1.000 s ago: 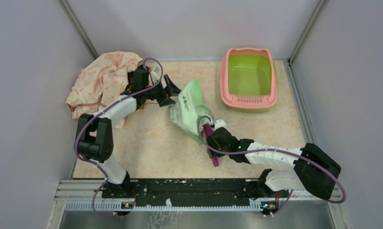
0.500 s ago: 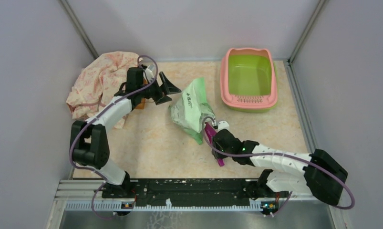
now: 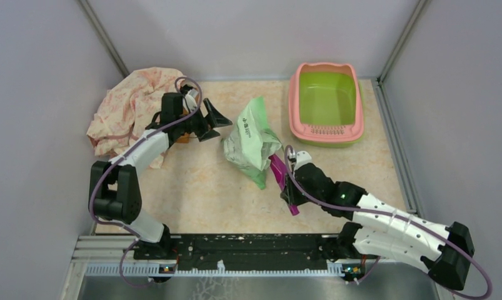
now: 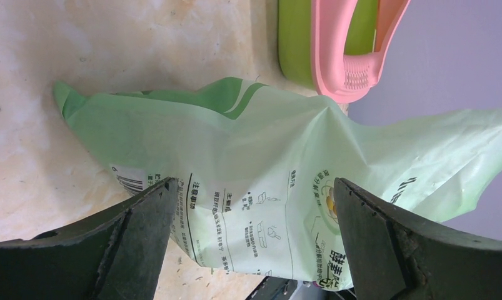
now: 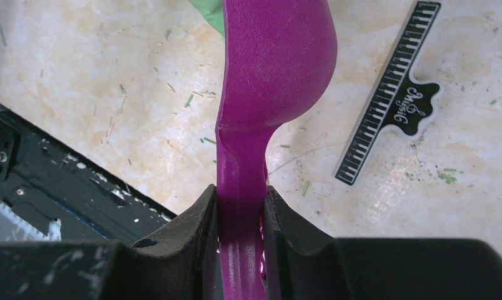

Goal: Fill the litter box with clean litter
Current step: Pick up the spatula from the center of the board.

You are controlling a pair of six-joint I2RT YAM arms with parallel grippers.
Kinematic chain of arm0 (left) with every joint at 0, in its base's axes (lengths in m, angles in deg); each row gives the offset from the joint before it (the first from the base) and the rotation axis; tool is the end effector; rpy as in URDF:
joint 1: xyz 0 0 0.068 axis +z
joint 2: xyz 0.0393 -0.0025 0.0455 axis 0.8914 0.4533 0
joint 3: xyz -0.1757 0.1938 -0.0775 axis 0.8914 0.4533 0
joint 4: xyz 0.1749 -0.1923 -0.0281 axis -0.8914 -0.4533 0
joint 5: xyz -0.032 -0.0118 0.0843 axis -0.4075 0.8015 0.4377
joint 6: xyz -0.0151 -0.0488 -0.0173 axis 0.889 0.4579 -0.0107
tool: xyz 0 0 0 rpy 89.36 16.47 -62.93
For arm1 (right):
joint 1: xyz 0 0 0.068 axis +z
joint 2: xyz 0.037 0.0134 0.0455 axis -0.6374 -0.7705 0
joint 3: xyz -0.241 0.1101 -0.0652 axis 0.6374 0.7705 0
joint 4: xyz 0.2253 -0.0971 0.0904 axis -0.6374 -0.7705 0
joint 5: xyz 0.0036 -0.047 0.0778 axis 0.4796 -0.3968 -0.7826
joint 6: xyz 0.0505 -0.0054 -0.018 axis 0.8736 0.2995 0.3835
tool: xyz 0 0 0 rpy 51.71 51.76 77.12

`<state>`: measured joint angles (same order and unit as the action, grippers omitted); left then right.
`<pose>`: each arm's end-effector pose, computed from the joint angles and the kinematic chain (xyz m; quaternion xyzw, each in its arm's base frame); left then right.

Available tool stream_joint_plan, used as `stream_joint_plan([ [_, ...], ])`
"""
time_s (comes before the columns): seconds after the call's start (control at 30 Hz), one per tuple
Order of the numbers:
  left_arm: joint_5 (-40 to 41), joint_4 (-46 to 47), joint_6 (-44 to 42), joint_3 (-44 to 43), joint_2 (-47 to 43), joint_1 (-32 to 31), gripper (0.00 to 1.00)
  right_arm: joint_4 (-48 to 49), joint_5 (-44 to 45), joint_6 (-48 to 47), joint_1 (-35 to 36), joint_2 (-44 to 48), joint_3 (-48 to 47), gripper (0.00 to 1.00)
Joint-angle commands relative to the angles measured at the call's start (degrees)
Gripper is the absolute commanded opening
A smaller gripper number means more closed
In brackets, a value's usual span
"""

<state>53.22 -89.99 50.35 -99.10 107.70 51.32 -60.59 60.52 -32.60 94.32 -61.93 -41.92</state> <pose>0.3397 -0.0919 0.2539 -0.0722 0.8508 -0.4418 0.2751 0.1056 0.1401 0.2398 -0.1561 0.8984 0.2260 0.3427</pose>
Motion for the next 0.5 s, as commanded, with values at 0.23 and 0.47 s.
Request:
stream_joint_plan([
  [0.23, -1.0, 1.06, -1.05, 0.38, -1.92, 0.32, 0.99, -7.63, 9.0, 8.4, 0.39, -6.56, -3.21, 0.0],
  [0.47, -0.25, 0.28, -1.71, 1.21, -4.36, 0.43, 0.99, -10.47, 9.32, 8.38, 0.39, -2.48, -5.56, 0.0],
])
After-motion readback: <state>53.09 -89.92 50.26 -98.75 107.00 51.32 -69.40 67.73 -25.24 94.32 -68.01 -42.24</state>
